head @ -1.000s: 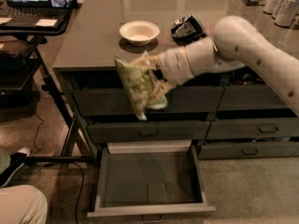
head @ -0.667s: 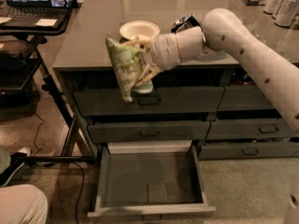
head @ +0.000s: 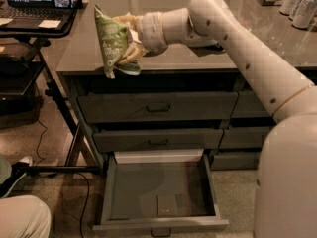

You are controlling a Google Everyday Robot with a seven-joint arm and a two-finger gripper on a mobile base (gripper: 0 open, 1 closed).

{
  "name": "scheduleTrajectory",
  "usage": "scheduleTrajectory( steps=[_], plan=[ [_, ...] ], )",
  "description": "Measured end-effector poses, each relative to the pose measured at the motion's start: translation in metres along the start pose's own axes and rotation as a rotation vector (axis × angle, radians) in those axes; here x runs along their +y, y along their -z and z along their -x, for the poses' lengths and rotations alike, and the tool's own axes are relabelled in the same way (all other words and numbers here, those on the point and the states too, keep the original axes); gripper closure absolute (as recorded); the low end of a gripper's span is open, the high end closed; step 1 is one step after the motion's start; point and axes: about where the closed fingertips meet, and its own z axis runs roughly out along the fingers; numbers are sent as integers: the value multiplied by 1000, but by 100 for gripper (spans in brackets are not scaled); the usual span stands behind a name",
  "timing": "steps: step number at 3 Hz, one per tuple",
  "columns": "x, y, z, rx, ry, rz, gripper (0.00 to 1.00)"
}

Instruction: Pick green jalapeno chip bag from bottom drawer and place on counter

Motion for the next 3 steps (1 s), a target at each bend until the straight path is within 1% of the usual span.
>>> scheduleTrajectory(
  steps=[1,2,3],
  plan=[
    [-27,-20,-5,140,-47,14,100],
    [-45,-34,-15,238,-116,41,100],
    [-46,-37,-19,258,-159,43,100]
  ],
)
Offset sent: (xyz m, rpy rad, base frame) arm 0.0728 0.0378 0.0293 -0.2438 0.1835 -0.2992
